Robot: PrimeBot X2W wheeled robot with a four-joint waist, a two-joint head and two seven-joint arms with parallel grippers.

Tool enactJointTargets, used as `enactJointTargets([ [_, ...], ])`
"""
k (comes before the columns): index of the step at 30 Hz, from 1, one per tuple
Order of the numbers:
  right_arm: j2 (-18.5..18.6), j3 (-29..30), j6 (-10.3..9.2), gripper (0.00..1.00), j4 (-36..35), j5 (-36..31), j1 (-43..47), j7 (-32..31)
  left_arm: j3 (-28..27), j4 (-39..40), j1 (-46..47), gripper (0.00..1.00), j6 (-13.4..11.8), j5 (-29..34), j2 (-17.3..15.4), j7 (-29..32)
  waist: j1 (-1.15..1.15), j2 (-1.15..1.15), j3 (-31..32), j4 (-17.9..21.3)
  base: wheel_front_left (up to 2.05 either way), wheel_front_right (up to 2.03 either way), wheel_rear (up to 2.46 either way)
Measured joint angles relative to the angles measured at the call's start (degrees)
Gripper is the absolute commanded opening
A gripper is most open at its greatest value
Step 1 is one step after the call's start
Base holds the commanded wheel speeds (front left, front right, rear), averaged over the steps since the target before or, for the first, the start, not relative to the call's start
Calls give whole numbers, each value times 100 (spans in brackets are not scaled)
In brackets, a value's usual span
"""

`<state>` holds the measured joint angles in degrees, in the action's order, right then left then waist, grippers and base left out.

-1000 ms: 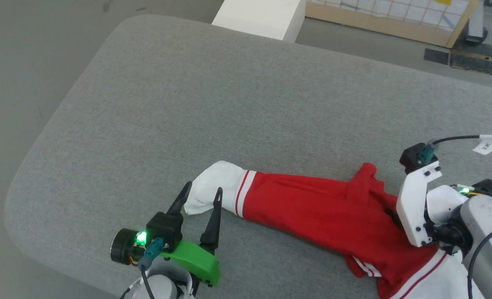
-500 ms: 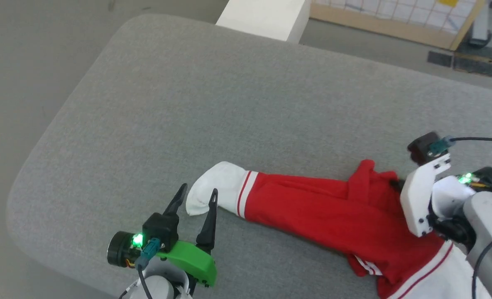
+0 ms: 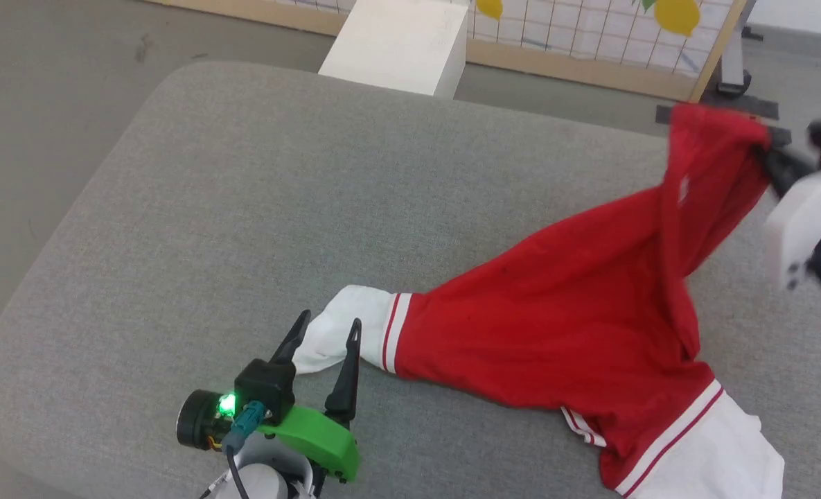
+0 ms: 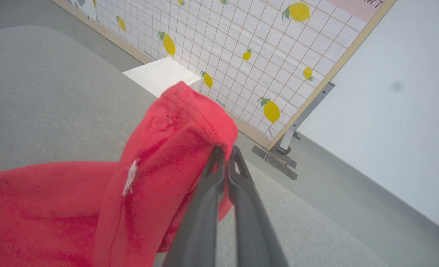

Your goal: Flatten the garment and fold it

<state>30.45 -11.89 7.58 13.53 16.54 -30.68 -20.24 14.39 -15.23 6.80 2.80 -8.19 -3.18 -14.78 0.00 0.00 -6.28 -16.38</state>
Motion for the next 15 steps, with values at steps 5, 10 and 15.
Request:
enactJointTargets([
  [5,68,33,0,0,456,-521,-907,326,113,65,53,100,15,-19,4,-1,0,0,-226,-49,0,0,0],
  [10,281,8,0,0,1324,-1172,-2011,915,378,112,258,100,8,-182,10,-1,0,0,-541,-226,0,0,0],
  [15,258,-102,0,0,2228,-1724,-2909,1258,592,176,411,100,-154,-403,14,-1,0,0,-845,-488,0,0,0],
])
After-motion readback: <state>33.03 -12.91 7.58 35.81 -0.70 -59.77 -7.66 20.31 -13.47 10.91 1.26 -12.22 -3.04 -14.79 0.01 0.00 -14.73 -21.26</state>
